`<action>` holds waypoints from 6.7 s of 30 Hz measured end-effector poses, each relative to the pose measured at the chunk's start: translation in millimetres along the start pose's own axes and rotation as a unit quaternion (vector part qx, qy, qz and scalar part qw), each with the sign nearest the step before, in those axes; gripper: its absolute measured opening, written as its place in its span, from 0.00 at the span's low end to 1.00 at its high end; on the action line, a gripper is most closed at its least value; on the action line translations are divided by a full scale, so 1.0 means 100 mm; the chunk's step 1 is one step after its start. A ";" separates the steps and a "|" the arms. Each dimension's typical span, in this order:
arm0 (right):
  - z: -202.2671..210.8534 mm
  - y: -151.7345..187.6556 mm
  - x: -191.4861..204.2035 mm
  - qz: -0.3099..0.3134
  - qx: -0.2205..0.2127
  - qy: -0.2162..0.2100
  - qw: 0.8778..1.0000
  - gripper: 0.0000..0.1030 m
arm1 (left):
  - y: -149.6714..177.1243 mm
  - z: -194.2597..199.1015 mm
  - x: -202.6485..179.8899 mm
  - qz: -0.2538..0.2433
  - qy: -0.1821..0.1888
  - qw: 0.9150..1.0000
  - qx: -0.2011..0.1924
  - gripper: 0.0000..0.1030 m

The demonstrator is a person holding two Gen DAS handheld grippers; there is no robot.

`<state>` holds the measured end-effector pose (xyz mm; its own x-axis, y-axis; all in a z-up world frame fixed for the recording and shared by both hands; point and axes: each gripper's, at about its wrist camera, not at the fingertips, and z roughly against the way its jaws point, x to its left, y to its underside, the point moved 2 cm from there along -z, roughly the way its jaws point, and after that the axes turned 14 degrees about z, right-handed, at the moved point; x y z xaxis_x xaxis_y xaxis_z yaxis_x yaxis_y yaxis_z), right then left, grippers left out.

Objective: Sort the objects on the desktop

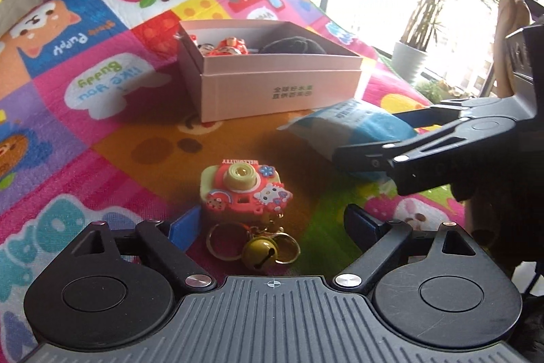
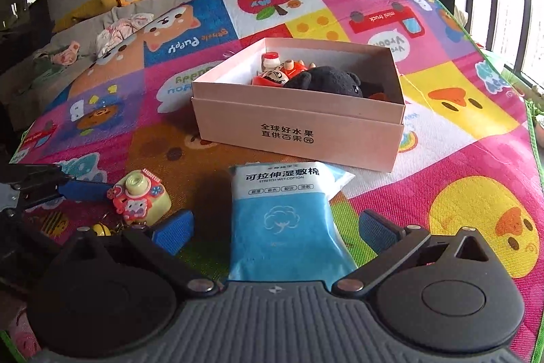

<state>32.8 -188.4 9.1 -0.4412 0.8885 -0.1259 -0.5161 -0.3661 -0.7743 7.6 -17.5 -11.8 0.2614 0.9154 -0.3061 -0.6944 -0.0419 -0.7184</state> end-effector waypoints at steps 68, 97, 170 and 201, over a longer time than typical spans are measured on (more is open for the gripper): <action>0.40 -1.12 -0.78 -0.059 -0.085 -0.045 0.994 0.52 | -0.62 -0.04 0.02 0.026 -0.072 0.995 -0.057 0.98; -1.21 -1.55 -0.97 -0.020 0.081 0.089 0.993 0.37 | -0.48 0.07 0.40 0.098 -0.057 0.992 -0.061 0.99; -1.32 -1.62 -1.00 -0.033 0.031 -0.012 0.999 0.45 | -0.38 -0.06 0.32 0.098 -0.058 0.993 -0.019 1.00; -0.08 -0.03 -0.20 -0.043 0.044 0.056 0.997 1.00 | -0.39 -0.40 0.07 0.042 -0.183 0.981 -0.048 1.00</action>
<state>49.3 -202.7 8.6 -0.3108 0.9412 -0.1325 -0.6135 -0.3051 -0.7284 63.4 -25.7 -10.9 -0.0653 0.9888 -0.1341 -0.6317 -0.1450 -0.7615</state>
